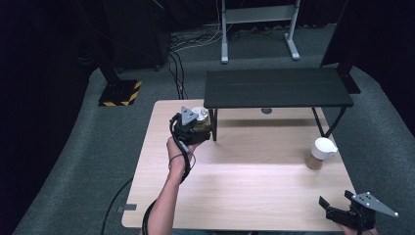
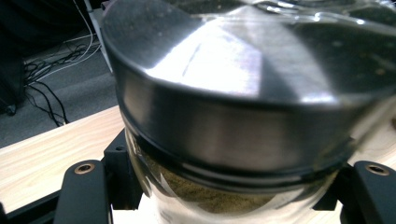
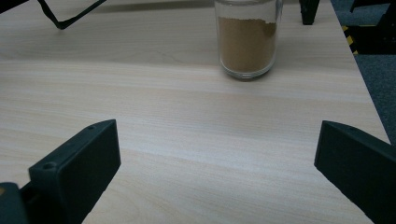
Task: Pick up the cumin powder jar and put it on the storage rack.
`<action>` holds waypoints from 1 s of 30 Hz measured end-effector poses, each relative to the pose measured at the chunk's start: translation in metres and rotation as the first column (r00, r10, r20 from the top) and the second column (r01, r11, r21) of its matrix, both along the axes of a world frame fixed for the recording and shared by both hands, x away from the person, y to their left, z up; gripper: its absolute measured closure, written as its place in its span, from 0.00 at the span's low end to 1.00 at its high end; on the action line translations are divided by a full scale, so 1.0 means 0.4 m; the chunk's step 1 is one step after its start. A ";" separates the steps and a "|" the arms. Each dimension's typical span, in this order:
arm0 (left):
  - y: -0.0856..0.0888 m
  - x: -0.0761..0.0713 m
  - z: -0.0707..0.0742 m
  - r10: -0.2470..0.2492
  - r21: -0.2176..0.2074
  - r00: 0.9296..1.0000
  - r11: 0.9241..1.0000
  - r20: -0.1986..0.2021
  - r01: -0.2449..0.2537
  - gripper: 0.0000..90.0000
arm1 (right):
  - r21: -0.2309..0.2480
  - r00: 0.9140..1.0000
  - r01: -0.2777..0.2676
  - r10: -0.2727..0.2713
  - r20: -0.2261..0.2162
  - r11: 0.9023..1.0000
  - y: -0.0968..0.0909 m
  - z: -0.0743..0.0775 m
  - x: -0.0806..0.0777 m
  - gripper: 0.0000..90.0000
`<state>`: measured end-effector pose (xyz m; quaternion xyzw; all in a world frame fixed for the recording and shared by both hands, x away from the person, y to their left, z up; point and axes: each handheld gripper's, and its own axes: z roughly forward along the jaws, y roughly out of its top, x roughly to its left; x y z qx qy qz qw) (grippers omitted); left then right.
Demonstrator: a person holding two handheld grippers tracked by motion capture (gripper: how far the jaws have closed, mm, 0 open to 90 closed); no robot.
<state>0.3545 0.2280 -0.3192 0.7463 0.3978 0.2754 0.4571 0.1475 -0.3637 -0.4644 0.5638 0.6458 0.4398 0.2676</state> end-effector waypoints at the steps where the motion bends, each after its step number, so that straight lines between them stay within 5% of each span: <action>1: -0.001 0.002 0.002 -0.002 0.002 1.000 1.000 0.000 0.002 0.34 | 0.000 1.000 0.001 -0.001 0.001 1.000 -0.001 0.001 -0.001 0.00; 30: -0.027 0.035 0.054 -0.017 0.013 1.000 1.000 0.020 0.017 0.34 | -0.002 1.000 0.003 -0.003 -0.003 1.000 -0.005 0.004 -0.002 0.00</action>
